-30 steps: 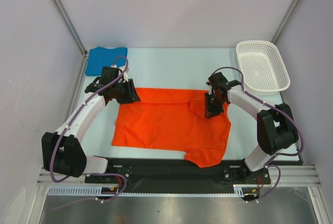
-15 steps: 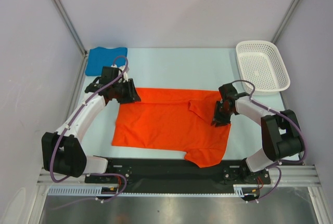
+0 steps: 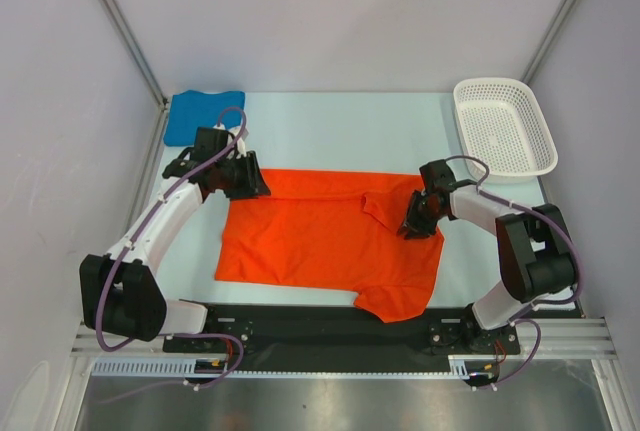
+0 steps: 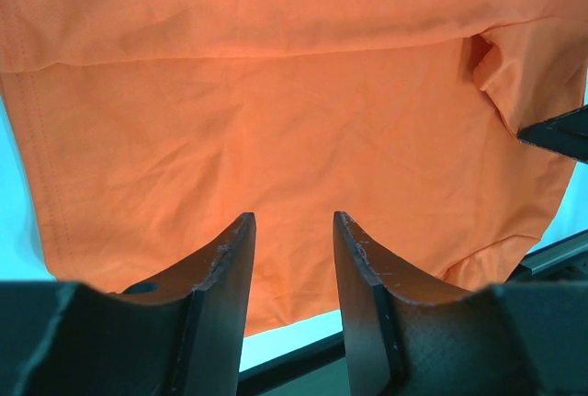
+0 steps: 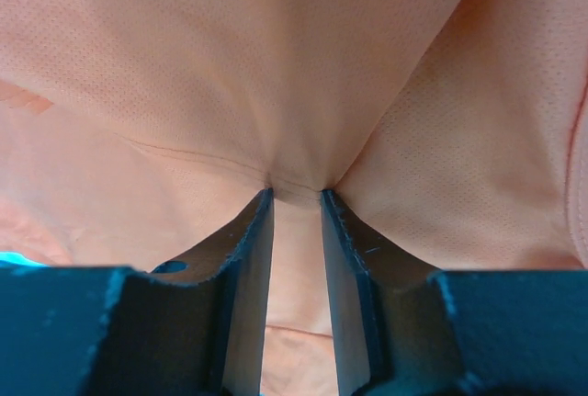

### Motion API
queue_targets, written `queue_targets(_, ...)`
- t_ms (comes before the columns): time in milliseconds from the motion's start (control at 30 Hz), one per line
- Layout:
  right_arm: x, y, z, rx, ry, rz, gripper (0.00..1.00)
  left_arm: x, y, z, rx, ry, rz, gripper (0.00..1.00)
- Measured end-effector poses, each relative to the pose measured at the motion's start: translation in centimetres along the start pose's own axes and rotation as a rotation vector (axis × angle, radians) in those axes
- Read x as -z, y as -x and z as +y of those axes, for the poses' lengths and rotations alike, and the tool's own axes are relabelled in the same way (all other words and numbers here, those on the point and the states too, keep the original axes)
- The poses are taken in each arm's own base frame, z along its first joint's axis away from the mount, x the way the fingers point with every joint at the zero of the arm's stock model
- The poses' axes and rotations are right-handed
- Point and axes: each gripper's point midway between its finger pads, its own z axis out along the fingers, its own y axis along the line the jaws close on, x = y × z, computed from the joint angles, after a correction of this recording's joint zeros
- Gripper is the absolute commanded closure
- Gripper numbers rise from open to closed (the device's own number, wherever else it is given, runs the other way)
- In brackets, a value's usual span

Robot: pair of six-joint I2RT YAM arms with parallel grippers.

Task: Fold and stack the t-shirts
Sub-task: Fold the tshirt

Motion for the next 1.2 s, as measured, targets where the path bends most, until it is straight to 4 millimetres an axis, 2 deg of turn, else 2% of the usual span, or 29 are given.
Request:
queue_targets(67,-0.1,0.0,0.0,-0.009,0.005,0.004,0.75,0.1,0.1,0.0,-0.001,0.0,-0.001,0.55)
queue_targets(233,-0.2,0.0,-0.2,-0.027,-0.003,0.005,1.0,0.1,0.1,0.0,-0.001,0.001,0.001,0.55)
queue_targets(400,-0.1,-0.1,-0.6,-0.021,-0.023,0.003,1.0,0.1,0.1,0.0,-0.005,0.005,0.0,0.55)
queue_targets(567,1.2,-0.4,-1.4,0.009,-0.063,0.003,1.0,0.1,0.0,0.5,-0.004,0.023,0.0,0.54)
queue_targets(700,2.3,-0.2,-1.3,0.037,-0.07,-0.009,0.4,0.2,0.1,1.1,0.006,0.042,-0.006,0.48)
queue_targets(800,2.8,-0.2,-1.4,0.073,-0.089,-0.002,0.35,0.2,-0.6,2.0,0.032,0.069,-0.004,0.47)
queue_targets(900,3.9,-0.9,-0.9,0.159,-0.119,-0.002,0.38,0.2,-1.7,2.6,0.061,0.089,0.011,0.48)
queue_targets(1000,5.2,-2.2,0.1,0.255,-0.119,-0.017,0.39,-0.1,-2.9,3.2,0.077,0.101,0.034,0.54)
queue_targets(1067,5.9,-2.9,0.8,0.297,-0.106,-0.03,0.38,-0.4,-3.5,3.6,0.088,0.114,0.051,0.53)
queue_targets(1133,6.3,-2.4,0.7,0.297,-0.124,-0.042,0.36,-0.9,-3.5,4.0,0.086,0.142,0.059,0.52)
queue_targets(1200,6.1,-1.0,0.8,0.288,-0.164,-0.053,0.34,-1.6,-3.2,4.6,0.086,0.194,0.07,0.49)
